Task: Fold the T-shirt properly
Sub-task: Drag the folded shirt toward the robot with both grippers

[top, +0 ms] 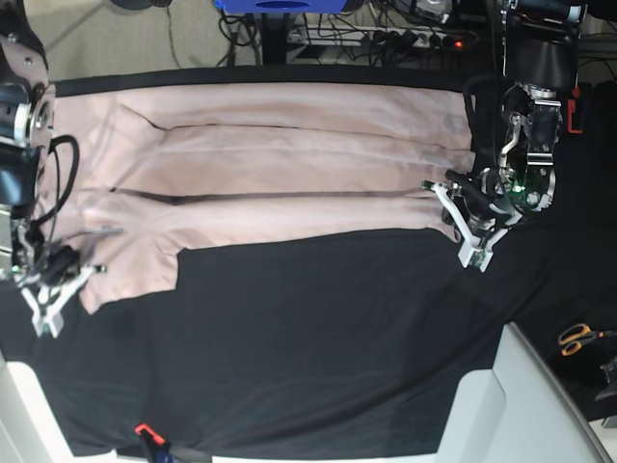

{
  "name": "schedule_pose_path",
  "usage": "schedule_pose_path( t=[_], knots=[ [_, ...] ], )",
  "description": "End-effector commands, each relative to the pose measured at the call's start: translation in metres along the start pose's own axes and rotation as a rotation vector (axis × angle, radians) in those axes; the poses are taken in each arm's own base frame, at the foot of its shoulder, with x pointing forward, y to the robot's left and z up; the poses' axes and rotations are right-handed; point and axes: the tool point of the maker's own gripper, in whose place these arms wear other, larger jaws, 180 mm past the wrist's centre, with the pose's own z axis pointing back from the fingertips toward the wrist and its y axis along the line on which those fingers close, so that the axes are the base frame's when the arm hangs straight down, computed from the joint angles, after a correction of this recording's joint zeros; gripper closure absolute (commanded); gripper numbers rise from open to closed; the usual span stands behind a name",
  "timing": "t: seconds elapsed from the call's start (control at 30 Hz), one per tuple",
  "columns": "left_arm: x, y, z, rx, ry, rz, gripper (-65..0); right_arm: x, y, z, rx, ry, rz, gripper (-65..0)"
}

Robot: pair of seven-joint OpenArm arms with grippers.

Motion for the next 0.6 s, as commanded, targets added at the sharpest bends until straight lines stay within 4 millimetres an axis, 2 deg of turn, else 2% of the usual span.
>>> schedule_pose_path(
  t=[0.0,0.17,0.3,0.4,0.57],
  knots=[
    [0.02,0.008,0.006,0.018,-0.053,-0.012,0.0,0.034,-0.011,0.013,-0.027,-0.081,0.026,0.0],
    [0.033,0.006,0.012,0.019,-0.088,-0.028,0.0,0.044,-0.013,0.043,-0.086,-0.056,0.131,0.0],
    [0.034,0.006,0.012,0.019,-0.092,-0.03,0.0,0.041,-0.006,0.067,-0.122,-0.034,0.193,0.0],
    [0.035,0.006,0.013,0.02,-0.093,-0.031,0.0,0.032,0.002,0.086,-0.146,-0.013,0.239,0.0],
    [0.047,0.003,0.021,0.021,-0.132,-0.06,0.0,0.009,0.016,0.111,-0.169,0.038,0.274,0.0]
  ],
)
